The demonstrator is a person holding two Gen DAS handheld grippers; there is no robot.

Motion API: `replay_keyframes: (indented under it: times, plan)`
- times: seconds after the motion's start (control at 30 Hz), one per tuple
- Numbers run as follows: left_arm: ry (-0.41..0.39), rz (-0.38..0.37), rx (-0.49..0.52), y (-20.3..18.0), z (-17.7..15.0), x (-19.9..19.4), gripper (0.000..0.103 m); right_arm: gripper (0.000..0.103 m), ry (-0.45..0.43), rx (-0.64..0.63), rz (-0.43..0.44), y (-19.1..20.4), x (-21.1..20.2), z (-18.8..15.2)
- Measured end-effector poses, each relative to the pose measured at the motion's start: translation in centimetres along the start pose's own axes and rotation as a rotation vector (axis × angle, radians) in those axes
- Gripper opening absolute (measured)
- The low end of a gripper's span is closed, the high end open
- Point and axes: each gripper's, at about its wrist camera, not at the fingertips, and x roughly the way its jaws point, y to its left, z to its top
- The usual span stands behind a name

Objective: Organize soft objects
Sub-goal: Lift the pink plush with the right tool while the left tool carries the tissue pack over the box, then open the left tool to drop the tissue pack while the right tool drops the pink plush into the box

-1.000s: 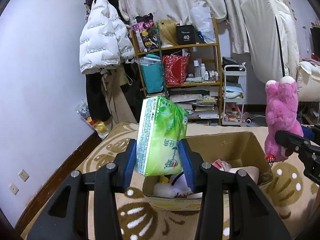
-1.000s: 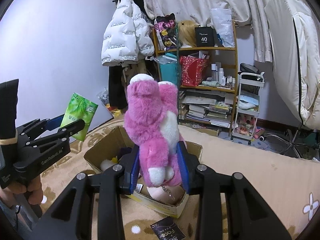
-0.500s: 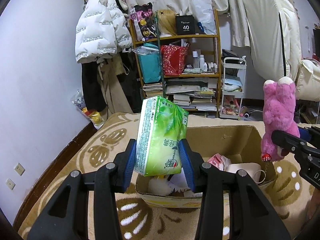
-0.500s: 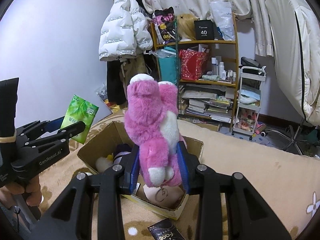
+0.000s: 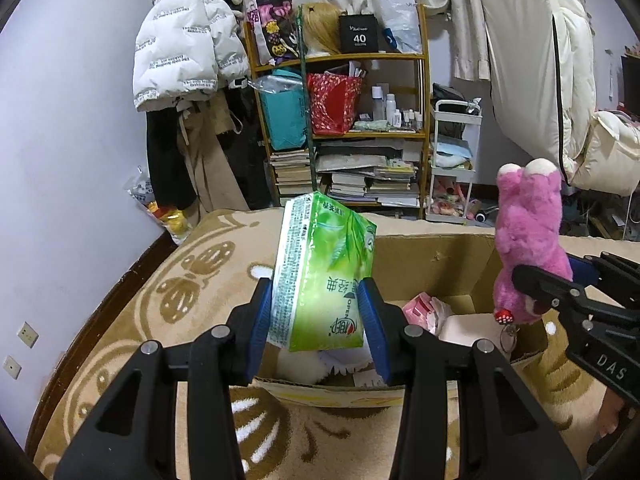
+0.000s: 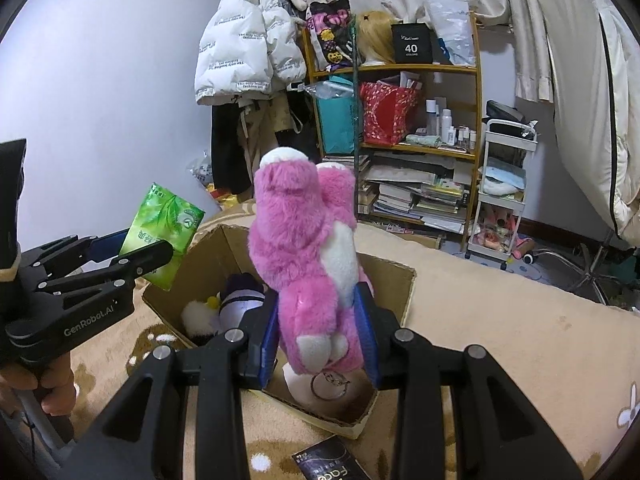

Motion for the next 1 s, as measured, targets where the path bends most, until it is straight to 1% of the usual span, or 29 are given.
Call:
replay_keyframes:
  times: [0.17,0.3,0.47,0.5,0.53,0.57,0.63,0.73,0.8,0.83,0.87,0.9,0.93,1.0]
  plan:
    - [0.034,-0.026,-0.001,-0.1,-0.4,0.8,0.042,0.037,0.019,-0.012,0.022,0.1,0.9,-0.2]
    - [0.052,-0.029,0.003,-0.3,-0.8,1.3,0.042,0.038,0.026,-0.011,0.033,0.1,1.4,-0.4]
    - [0.077,-0.034,0.006,-0.6,-1.1,1.9,0.044,0.038,0.057,0.016,0.058,-0.3,2.0,-0.9]
    - [0.080,-0.034,0.009,-0.6,-1.3,2.0,0.046,0.038,0.063,0.018,0.059,-0.4,2.1,-0.9]
    - [0.081,-0.029,0.011,-0.7,-1.4,2.0,0.049,0.038,0.069,0.019,0.061,-0.4,2.2,-1.0]
    - [0.079,-0.022,0.011,-0.8,-1.5,1.9,0.055,0.038,0.074,0.018,0.061,-0.4,2.3,-1.0]
    - [0.075,-0.017,0.011,-0.8,-1.6,1.9,0.056,0.038,0.079,0.014,0.061,-0.3,2.4,-1.0]
    - [0.091,-0.011,0.012,-0.8,-1.7,2.1,0.056,0.038,0.082,0.012,0.064,-0.3,2.4,-1.1]
    - [0.099,-0.006,0.006,-0.6,-1.8,2.0,0.057,0.040,0.082,0.014,0.063,-0.3,2.5,-1.1]
    - [0.104,-0.003,0.005,-0.6,-1.9,2.0,0.058,0.042,0.082,0.016,0.062,-0.3,2.4,-1.1]
    - [0.110,0.000,0.005,-0.5,-2.0,1.9,0.062,0.046,0.080,0.021,0.061,-0.4,2.2,-1.1]
    - [0.115,0.006,0.004,-0.5,-2.0,1.7,0.067,0.047,0.077,0.026,0.061,-0.5,2.1,-1.1]
    - [0.117,0.014,0.002,-0.4,-2.1,1.6,0.070,0.049,0.074,0.034,0.059,-0.6,1.9,-1.1]
    - [0.114,0.035,-0.006,-0.2,-2.2,1.0,0.079,0.053,0.071,0.044,0.058,-0.8,1.4,-1.1]
